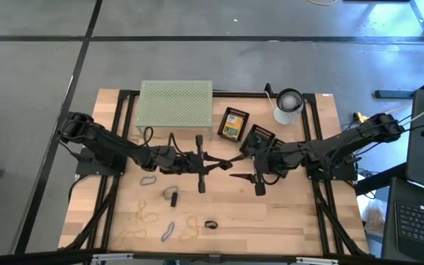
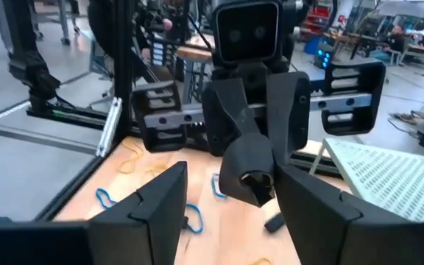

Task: Pick & Place Office Desk Supplies
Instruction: Put the black rubber band into the bottom black bin

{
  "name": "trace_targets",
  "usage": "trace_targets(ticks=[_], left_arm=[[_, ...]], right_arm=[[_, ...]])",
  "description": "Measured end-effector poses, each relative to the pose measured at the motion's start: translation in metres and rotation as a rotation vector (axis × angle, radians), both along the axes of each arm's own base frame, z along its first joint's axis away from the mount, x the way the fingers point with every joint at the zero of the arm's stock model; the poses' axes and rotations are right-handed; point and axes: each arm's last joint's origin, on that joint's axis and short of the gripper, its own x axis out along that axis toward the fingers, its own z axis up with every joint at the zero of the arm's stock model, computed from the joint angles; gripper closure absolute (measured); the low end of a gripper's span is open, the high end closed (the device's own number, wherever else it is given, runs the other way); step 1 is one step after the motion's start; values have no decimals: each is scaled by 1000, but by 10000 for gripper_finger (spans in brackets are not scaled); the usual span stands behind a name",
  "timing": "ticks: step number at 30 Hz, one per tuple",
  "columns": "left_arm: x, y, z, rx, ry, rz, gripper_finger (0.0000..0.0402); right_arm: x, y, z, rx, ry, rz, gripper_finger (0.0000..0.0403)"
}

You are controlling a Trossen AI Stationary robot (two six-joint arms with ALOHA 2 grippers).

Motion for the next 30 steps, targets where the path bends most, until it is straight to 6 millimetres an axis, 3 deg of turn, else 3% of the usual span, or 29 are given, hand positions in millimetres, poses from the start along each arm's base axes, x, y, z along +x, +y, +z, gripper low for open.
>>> trace_targets(ticks=[6,20,30], left_arm=[[0,0,2,43,-15,1,397],[0,-1,-2,-75,8,-1,395],[-2,-11,-2,-25,19,-1,396]], right_arm=[[0,0,1,1,-3,-1,197],[1,-3,-2,-45,5,-114,198],[1,-4,-4,-84,22,-141,226]])
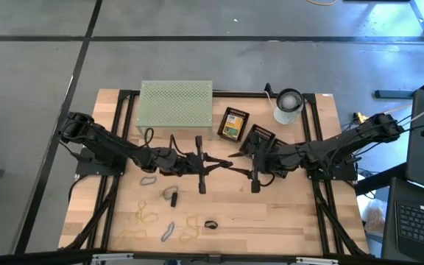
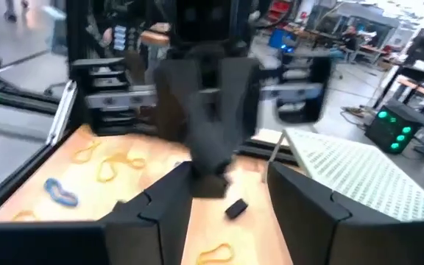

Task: Pick & Place Office Desk Supplies
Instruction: Put the black rubber band into the bottom black bin

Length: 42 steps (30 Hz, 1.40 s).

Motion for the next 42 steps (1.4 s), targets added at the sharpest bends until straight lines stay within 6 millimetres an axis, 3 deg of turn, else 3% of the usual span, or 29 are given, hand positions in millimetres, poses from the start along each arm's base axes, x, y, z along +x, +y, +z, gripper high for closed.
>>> trace_targets(ticks=[19,27,36,42], left_arm=[[-2,-4,-3,24,31,44,396],[1,4,-3,-14,24,0,396],[1,4,-3,-17,22,-29,399],[1,5,-2,-39,8,-18,376]], right_arm=[[0,3,2,20,-12,90,240],[0,3,2,25,-18,106,295],[0,3,3,40,-20,103,386],[0,3,3,72,-20,98,392]])
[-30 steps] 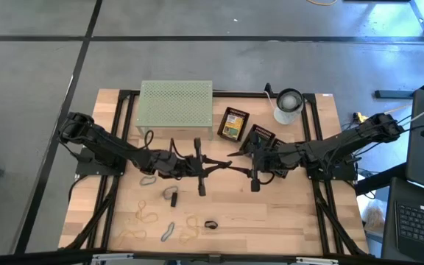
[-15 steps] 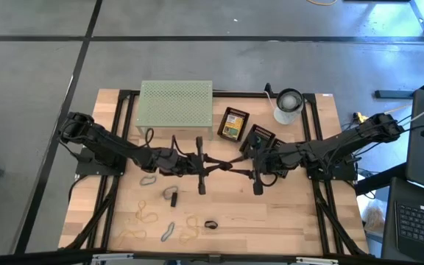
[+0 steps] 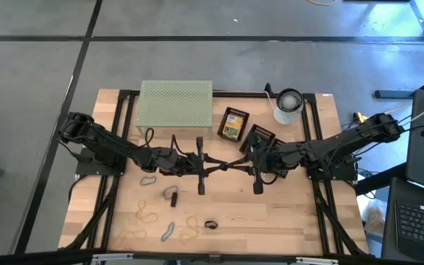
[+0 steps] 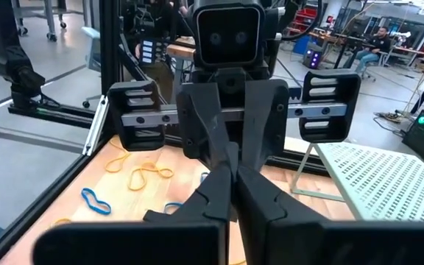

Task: Pick & Place Office Desk Supplies
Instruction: Put the black rubber band into the bottom black bin

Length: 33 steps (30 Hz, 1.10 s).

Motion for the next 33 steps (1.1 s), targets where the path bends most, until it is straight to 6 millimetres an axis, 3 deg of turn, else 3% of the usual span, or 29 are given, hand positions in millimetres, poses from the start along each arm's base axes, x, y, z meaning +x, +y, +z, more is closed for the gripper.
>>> trace_targets(ticks=[6,14,26,33], left_arm=[[0,2,-1,-79,-2,47,310],[-7,6,0,-135,69,121,221],[-21,4,-13,-293,260,147,217],[-26,-12,-14,-280,284,98,217]], right_arm=[[-2,-2,0,5,33,-35,398],[-22,-15,5,67,410,-260,399],[-75,-36,-33,276,980,-744,398],[-88,-46,-71,341,1114,-871,397]])
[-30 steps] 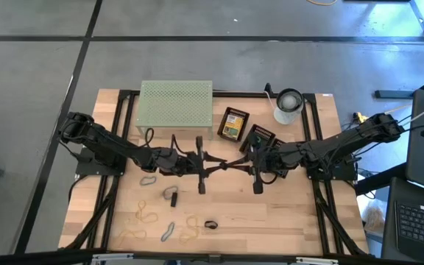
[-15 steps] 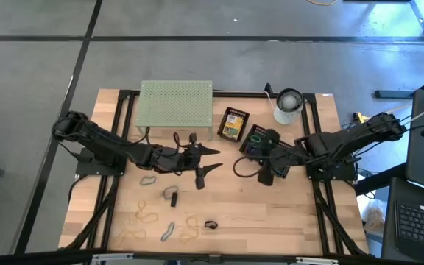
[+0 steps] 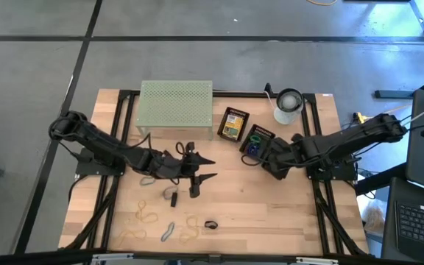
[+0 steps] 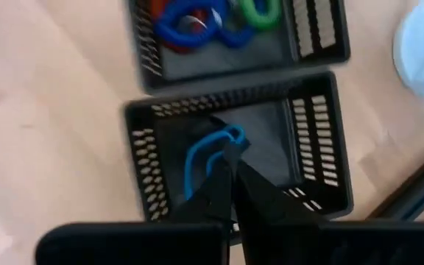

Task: Pick & Place Office Desk Supplies
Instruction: Put the black rubber band into the bottom black bin, then put the blue rubber band into the bottom black bin

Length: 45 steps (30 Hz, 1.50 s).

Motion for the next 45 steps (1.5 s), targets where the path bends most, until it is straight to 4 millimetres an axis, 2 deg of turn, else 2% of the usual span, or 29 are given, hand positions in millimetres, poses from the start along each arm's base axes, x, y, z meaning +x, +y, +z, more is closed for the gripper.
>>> trace_targets(ticks=[6,10,16,21,25,28,33,45], left_arm=[[-7,-14,-6,6,59,-45,217],[-15,-18,-19,-32,186,-29,217],[-35,-10,-44,-116,483,90,217],[-54,-9,-64,-316,705,130,217],[-68,-18,-81,-436,808,87,217],[-79,-21,-93,-436,857,105,215],[-93,-24,-108,-371,904,91,215],[-111,-17,-131,-302,854,231,218]], right_arm=[[-8,-9,-30,8,40,-77,395],[-11,-12,-41,26,52,-127,372],[-12,-14,-45,26,55,-139,295],[-11,-14,-45,34,33,-148,224],[-10,-14,-45,36,26,-163,178],[-10,-14,-45,36,25,-163,155],[-9,-14,-45,39,15,-163,142],[-5,-13,-45,49,-27,-159,161]])
